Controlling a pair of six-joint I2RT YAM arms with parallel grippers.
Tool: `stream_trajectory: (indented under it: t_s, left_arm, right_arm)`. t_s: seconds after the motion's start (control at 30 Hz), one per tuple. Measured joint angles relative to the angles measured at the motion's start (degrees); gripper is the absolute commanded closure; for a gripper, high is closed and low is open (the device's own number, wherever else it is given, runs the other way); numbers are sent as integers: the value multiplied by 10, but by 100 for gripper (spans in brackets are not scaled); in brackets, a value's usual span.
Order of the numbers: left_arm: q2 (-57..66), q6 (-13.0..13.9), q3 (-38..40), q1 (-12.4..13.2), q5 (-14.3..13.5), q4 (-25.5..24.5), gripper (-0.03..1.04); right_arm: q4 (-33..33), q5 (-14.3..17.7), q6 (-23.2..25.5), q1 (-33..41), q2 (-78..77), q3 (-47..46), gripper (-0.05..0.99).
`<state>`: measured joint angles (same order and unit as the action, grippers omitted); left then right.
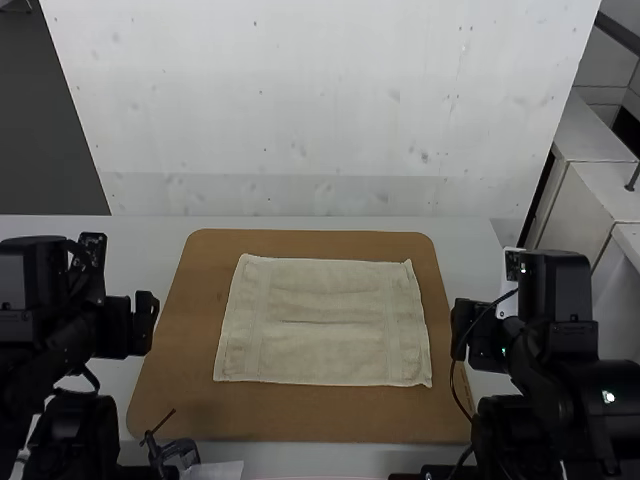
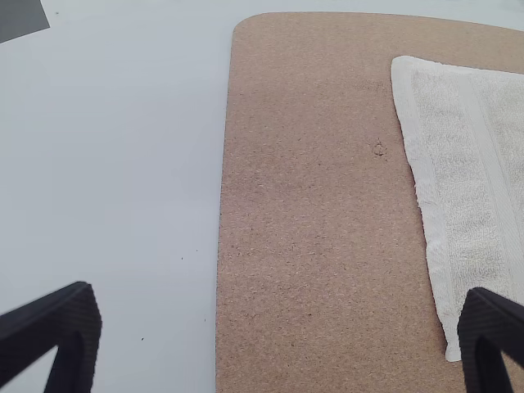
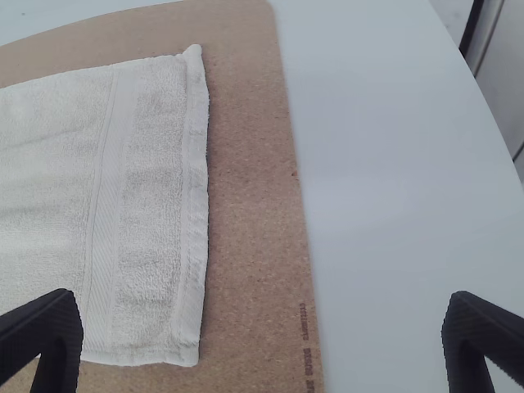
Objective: Fold the towel.
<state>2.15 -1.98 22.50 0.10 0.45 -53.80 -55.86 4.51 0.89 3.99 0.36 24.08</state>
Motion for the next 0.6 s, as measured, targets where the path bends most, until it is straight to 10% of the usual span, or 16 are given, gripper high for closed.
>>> stream_trajectory:
  t_s: [0.6]
  left_arm:
    - [-14, -17, 0, 0, 53, 1, 2]
  right_arm:
    - [1, -13, 5, 0, 0, 0, -3]
